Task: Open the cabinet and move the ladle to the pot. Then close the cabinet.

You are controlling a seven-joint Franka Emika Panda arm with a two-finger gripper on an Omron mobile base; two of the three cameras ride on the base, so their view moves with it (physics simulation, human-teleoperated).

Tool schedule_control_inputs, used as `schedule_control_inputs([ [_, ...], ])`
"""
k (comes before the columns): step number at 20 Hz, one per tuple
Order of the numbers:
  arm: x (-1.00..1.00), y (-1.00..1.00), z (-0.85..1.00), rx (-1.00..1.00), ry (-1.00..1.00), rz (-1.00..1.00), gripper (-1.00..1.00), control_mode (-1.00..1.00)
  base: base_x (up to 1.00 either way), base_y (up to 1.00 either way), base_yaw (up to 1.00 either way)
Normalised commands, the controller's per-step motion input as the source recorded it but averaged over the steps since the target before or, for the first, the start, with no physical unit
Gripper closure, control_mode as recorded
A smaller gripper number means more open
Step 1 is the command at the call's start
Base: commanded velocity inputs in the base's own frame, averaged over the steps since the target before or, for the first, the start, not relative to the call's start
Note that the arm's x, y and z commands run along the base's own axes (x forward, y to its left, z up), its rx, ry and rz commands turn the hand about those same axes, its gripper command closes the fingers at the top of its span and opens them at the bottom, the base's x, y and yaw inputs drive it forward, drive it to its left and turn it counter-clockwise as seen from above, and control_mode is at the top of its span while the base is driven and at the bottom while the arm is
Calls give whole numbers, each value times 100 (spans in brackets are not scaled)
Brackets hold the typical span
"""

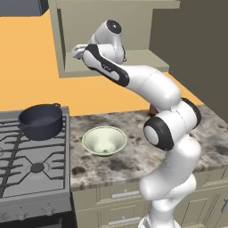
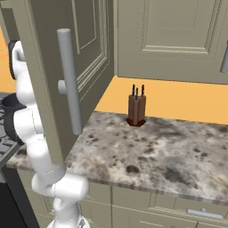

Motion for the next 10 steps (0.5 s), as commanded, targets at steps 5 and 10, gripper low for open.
schedule_control_inputs([
  [5, 22, 9, -6, 0, 0, 0, -100, -100, 0, 0, 0],
  [10, 15, 10, -13, 0, 0, 0, 100, -100, 0, 0, 0],
])
